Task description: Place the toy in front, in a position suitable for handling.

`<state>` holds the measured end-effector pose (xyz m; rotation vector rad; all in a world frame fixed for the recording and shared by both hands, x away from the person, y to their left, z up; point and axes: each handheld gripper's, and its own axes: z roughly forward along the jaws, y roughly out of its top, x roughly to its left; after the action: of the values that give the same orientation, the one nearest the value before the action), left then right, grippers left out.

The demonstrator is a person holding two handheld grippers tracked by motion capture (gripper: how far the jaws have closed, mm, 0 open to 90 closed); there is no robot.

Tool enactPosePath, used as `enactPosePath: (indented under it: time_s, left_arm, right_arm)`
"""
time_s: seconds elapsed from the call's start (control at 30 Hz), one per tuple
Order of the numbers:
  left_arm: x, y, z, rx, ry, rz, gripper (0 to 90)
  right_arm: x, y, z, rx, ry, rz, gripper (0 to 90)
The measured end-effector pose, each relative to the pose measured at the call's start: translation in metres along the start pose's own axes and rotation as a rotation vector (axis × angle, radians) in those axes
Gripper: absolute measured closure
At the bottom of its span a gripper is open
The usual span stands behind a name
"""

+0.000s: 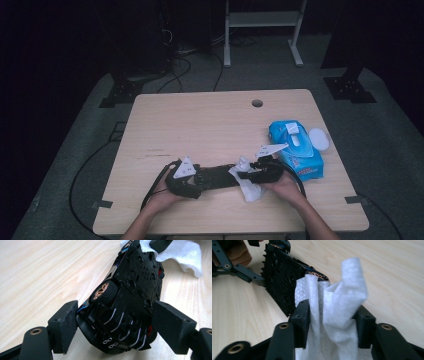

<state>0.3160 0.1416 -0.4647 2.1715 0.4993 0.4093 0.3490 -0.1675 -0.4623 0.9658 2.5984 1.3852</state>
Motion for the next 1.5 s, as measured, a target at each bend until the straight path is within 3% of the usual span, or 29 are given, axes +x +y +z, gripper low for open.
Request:
enactPosePath:
  time_s: [0.2,0.37,0.47,0.6,0.7,0.8,0.97,1.2,1.37,1.5]
  left_arm:
    - [-0.007,0.001,0.000,-0.005,0.038,0.087,22.7]
    - [-0.005,-0.001,-0.002,-0.013,0.040,0.095,22.9]
    - [0.003,0.000,-0.009,-0.063,0.019,0.021,27.5]
    - [0.016,-0.003,-0.009,-0.070,-0.012,-0.085,25.8]
    - [0.021,-0.006,-0.007,-0.049,-0.048,-0.124,24.7]
    - [0.023,-0.007,-0.004,-0.039,-0.064,-0.124,26.0]
    - [0.023,-0.009,-0.006,-0.053,-0.066,-0.100,39.6]
    - [0.019,-0.008,-0.006,-0.059,-0.097,-0.083,45.9]
    - [0.015,-0.006,-0.004,-0.048,-0.132,-0.082,50.5]
    - [0.015,-0.006,-0.004,-0.048,-0.155,-0.086,53.5]
  right_arm:
    - [0.007,0.002,0.015,0.048,0.083,-0.026,49.6]
    - [0.010,0.002,0.016,0.036,0.086,-0.065,55.0]
    - [0.013,0.000,0.013,0.014,0.084,-0.099,61.8]
    - [0.023,0.000,0.014,0.022,0.044,-0.195,65.9]
    - [0.027,0.001,0.015,0.021,0.034,-0.249,67.4]
    - [0.031,0.001,0.015,0.029,0.004,-0.305,67.4]
    - [0.026,0.004,0.012,0.036,-0.075,-0.289,64.4]
    - [0.021,0.008,0.012,0.040,-0.185,-0.255,58.8]
    - [0.014,0.009,0.008,0.028,-0.206,-0.206,54.4]
    - [0.013,0.009,-0.001,0.015,-0.227,-0.185,57.4]
